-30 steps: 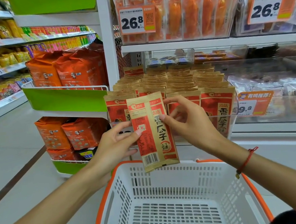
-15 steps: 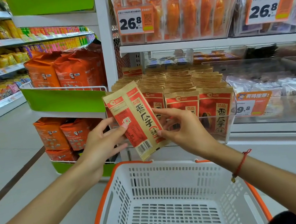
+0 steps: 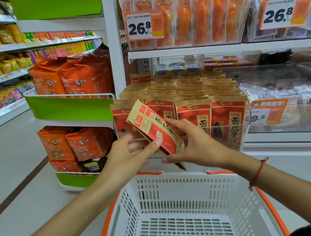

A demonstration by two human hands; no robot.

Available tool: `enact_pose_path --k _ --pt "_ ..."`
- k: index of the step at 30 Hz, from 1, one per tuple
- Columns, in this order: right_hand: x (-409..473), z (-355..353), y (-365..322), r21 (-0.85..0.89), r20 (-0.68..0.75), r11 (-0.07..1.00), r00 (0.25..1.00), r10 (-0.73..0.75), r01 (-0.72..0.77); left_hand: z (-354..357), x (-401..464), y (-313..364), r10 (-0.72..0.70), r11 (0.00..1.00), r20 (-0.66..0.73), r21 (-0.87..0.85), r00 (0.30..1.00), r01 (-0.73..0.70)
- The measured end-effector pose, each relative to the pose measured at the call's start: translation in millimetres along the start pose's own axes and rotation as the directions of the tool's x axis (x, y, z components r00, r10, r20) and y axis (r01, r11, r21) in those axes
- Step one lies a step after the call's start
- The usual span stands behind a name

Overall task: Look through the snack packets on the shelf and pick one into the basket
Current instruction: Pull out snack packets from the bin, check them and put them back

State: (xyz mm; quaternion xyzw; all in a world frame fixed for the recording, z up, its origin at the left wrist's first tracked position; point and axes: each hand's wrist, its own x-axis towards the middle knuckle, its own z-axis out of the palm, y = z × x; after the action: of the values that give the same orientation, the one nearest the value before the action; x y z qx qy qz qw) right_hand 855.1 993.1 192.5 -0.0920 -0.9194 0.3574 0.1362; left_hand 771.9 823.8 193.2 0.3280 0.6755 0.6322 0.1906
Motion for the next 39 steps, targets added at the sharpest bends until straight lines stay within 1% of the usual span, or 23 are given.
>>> enact_pose_path --k 2,4,6,9,11,12,13,15,17,19,20,21,22,23,24,29,31,35,39 --pt "0 -12 2 0.139 0.075 0.99 0.997 0.014 -0.024 -7 1 6 -0.008 1.0 0.127 0.028 0.992 0.004" --pt "-1 -23 1 0.269 0.132 0.961 0.991 0.028 -0.063 -14 3 9 -0.008 0.998 0.196 0.056 0.981 -0.003" --pt "-2 -31 2 0.365 0.185 0.926 0.982 0.024 -0.092 -18 4 11 0.007 0.997 0.181 0.075 0.983 -0.021" --pt "-3 -36 1 0.467 0.305 0.879 0.95 -0.061 -0.093 -18 6 10 0.091 0.994 0.102 0.059 0.991 -0.097" --pt "-3 -36 2 0.524 0.339 0.845 0.937 -0.091 -0.108 -19 9 10 0.122 0.992 0.056 0.027 0.991 -0.124" --pt "-2 -37 2 0.549 0.333 0.828 0.939 -0.09 -0.115 -19 10 9 0.129 0.992 0.029 -0.001 0.991 -0.129" --pt "-2 -38 3 0.563 0.311 0.82 0.946 -0.091 -0.106 -20 12 9 0.14 0.99 0.001 -0.033 0.99 -0.139" --pt "-1 -39 4 0.553 0.218 0.833 0.969 -0.113 -0.027 -22 14 9 0.163 0.984 -0.06 -0.065 0.985 -0.167" --pt "-1 -40 1 0.553 0.071 0.832 0.992 -0.103 0.047 -21 15 8 0.201 0.976 -0.098 -0.061 0.975 -0.208" --pt "-2 -38 -3 0.513 -0.106 0.85 0.991 -0.077 0.12 -17 15 9 0.245 0.965 -0.131 -0.06 0.961 -0.254" --pt "-2 -36 -4 0.415 -0.206 0.895 0.975 -0.081 0.162 -15 16 10 0.27 0.959 -0.153 -0.047 0.951 -0.28" --pt "0 -34 -4 0.256 -0.309 0.949 0.946 -0.099 0.182 -13 18 11 0.295 0.953 -0.174 -0.021 0.939 -0.304" --pt "2 -31 -4 0.076 -0.391 0.982 0.911 -0.131 0.174 -11 20 12 0.317 0.947 -0.19 0.01 0.929 -0.321" --pt "4 -29 -3 -0.064 -0.445 0.987 0.881 -0.163 0.15 -10 23 15 0.333 0.942 -0.202 0.041 0.921 -0.332" --pt "7 -27 -2 -0.128 -0.476 0.982 0.86 -0.181 0.136 -10 26 17 0.346 0.938 -0.211 0.072 0.914 -0.338" --pt "14 -30 -3 -0.126 -0.581 0.969 0.776 -0.244 0.21 -11 39 32 0.427 0.901 -0.216 0.183 0.878 -0.394" --pt "15 -31 -3 -0.132 -0.605 0.969 0.758 -0.244 0.206 -11 44 37 0.448 0.889 -0.209 0.21 0.869 -0.407" --pt "20 -29 1 -0.07 -0.563 0.986 0.81 -0.164 0.151 -12 53 32 0.444 0.869 -0.204 0.335 0.872 -0.364" --pt "25 -17 6 -0.068 -0.508 0.991 0.851 -0.132 0.113 -14 55 21 0.422 0.862 -0.2 0.389 0.884 -0.324"
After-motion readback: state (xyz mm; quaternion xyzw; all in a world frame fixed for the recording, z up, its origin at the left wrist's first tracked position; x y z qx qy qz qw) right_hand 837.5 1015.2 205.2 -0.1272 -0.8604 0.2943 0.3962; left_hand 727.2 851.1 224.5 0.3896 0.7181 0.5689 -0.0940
